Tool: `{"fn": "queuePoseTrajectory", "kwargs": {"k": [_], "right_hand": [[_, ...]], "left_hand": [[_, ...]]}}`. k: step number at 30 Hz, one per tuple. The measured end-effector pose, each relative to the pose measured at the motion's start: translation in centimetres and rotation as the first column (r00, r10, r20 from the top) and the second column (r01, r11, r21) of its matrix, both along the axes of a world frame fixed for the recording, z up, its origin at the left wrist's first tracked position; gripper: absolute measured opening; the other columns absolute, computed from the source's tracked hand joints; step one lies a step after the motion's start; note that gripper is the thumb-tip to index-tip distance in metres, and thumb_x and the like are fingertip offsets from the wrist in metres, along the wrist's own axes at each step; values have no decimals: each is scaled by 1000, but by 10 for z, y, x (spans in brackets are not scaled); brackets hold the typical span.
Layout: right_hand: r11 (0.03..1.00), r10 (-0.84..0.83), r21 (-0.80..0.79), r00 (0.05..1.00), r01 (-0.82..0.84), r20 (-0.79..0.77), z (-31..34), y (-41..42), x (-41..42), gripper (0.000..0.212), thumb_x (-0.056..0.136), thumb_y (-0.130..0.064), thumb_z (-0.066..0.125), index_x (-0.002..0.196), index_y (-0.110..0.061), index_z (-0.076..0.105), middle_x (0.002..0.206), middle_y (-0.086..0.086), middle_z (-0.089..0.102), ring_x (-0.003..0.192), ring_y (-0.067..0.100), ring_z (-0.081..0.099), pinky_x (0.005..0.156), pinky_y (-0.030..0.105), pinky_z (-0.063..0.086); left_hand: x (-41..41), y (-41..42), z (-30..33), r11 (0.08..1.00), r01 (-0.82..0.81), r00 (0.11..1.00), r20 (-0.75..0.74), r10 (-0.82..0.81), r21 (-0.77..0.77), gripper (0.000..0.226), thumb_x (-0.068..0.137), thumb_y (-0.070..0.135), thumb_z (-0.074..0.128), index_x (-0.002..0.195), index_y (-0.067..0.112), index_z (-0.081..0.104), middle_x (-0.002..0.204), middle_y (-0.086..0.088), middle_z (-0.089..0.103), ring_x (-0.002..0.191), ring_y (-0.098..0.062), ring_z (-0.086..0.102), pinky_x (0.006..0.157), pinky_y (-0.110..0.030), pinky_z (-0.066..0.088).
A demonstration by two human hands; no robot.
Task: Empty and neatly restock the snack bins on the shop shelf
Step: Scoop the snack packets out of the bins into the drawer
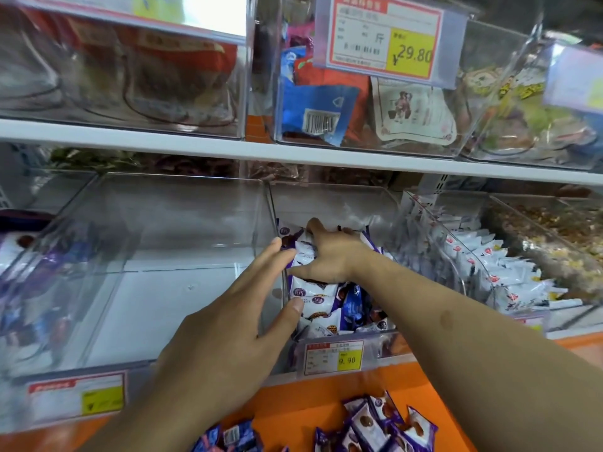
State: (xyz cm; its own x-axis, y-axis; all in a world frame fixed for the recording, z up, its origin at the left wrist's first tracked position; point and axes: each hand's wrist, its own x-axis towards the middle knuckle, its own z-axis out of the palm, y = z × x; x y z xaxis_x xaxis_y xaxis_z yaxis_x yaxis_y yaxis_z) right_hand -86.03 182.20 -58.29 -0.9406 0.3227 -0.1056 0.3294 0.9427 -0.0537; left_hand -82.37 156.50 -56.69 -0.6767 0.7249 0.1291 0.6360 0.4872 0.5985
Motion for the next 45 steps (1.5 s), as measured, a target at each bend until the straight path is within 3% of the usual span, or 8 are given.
{"fn": "queuePoseTrajectory", "kwargs": {"k": [4, 9, 15, 22, 27, 31, 40, 45], "right_hand": [[996, 13, -81, 991, -24, -133, -2, 1, 6, 89, 75, -70, 75, 138, -21, 34, 96, -9, 63, 100, 28, 67, 71, 35, 49], [979, -69, -204, 885, -30, -460, 3, 6, 19, 100, 74, -64, 83, 151, -26, 32, 139, 0, 64, 122, 20, 64, 89, 28, 53], [872, -289, -485, 723, -73, -628, 29, 8, 47, 83, 76, -50, 90, 141, -25, 44, 107, -35, 51, 91, -17, 54, 72, -6, 37], [750, -341, -646, 756, -140, -559, 64, -22, 159, 60, 81, -49, 87, 122, -64, 46, 118, -26, 69, 108, -2, 69, 93, 30, 56], [640, -345, -765, 865, -68, -365, 44, -42, 261, 74, 79, -53, 85, 142, -42, 48, 133, -17, 67, 120, 5, 66, 101, 35, 51], [646, -311, -732, 950, 217, 6, -31, -39, 304, 80, 76, -59, 87, 141, -47, 42, 125, -31, 65, 109, -8, 65, 94, 27, 54], [784, -335, -418, 880, 458, 337, -137, 24, 306, 119, 84, -76, 68, 165, -36, -10, 165, 16, 34, 143, 35, 47, 105, 42, 48], [873, -186, -430, 972, 230, 141, -107, -1, 294, 84, 91, -64, 66, 159, -34, 27, 157, 1, 42, 142, 23, 44, 114, 39, 44]], "left_hand": [[0, 1, -1, 1000, -14, 1000, -4, 14, -15, 61, 93, 78, 25, 143, 76, -8, 142, 60, -26, 126, 12, 51, 95, -33, 51], [0, 0, 1, 999, -28, 1000, -5, 28, -32, 59, 94, 77, 26, 142, 78, -9, 143, 60, -24, 112, 7, 63, 90, -34, 55], [2, 2, -1, 998, -46, 999, -28, 45, -42, 62, 93, 78, 26, 146, 74, -6, 146, 58, -22, 92, -1, 72, 79, -28, 56], [3, 4, -3, 999, -40, 997, -73, 39, -13, 65, 92, 77, 24, 150, 70, -4, 150, 55, -21, 128, 4, 54, 66, -13, 39], [1, 4, -6, 999, -18, 997, -71, 20, 28, 61, 96, 75, 29, 152, 67, 6, 155, 52, -12, 138, -6, 50, 98, -47, 52], [2, 4, -9, 999, -15, 998, -63, 17, 33, 61, 96, 74, 32, 152, 65, 10, 159, 48, -4, 122, -2, 59, 100, -54, 51], [4, 7, -13, 999, -31, 998, -62, 32, 30, 57, 99, 66, 40, 151, 66, 15, 157, 51, 1, 115, -5, 62, 96, -53, 52], [4, 7, -11, 1000, -15, 998, -66, 17, 22, 59, 99, 66, 39, 152, 65, 13, 156, 52, -5, 119, -2, 62, 96, -51, 54]]}}
